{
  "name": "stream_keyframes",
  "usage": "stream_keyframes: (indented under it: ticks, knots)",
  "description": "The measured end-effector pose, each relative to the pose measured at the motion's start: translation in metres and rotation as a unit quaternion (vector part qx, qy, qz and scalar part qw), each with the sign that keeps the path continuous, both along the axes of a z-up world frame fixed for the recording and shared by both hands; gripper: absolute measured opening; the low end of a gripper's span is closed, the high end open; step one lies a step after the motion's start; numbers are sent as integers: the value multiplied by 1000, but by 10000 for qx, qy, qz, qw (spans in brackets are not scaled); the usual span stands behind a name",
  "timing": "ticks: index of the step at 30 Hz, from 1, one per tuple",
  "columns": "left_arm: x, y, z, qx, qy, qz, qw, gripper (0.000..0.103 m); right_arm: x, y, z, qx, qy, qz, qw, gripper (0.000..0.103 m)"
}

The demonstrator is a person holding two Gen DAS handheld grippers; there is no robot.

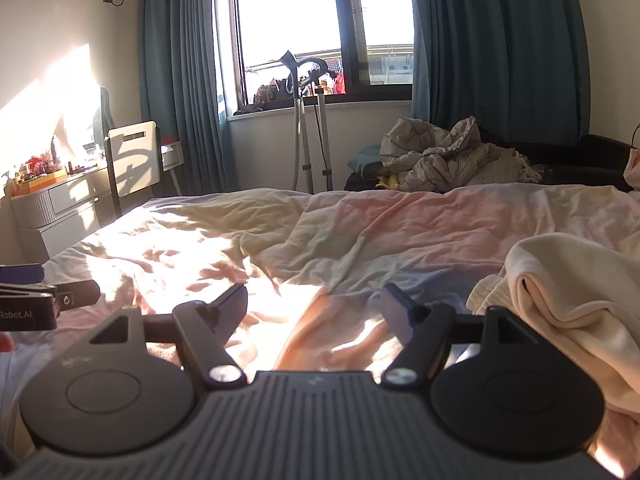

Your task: Fold clothes

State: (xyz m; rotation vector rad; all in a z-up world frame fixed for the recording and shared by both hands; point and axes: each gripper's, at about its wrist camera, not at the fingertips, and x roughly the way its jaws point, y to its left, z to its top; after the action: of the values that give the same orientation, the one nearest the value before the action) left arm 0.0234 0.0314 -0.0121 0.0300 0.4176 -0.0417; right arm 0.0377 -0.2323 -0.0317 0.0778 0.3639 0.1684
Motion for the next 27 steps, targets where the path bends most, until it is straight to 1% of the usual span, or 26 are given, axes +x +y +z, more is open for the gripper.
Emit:
stream_keyframes:
  ticks: [10, 13, 16, 18, 27]
  knots:
    - [-1, 1, 1, 19, -23, 71, 10000, 103, -2, 1, -1, -84, -41, -91, 9999, 87]
    - [-2, 0, 1, 53, -27, 101, 9999, 103, -2, 1, -2, -128, -39, -130, 9998, 88]
    - [-2, -1, 0, 83, -21, 111, 9999, 103, -1, 0, -3, -150, -27, -186, 9997, 94]
    - [-2, -2, -1, 103, -18, 122, 9999, 103, 0, -1, -4, -167, -28, -247, 9996, 102]
    - [-2, -4, -1, 114, -11, 104, 9999, 103, 1, -2, -5, -119, 11, -239, 9996, 103]
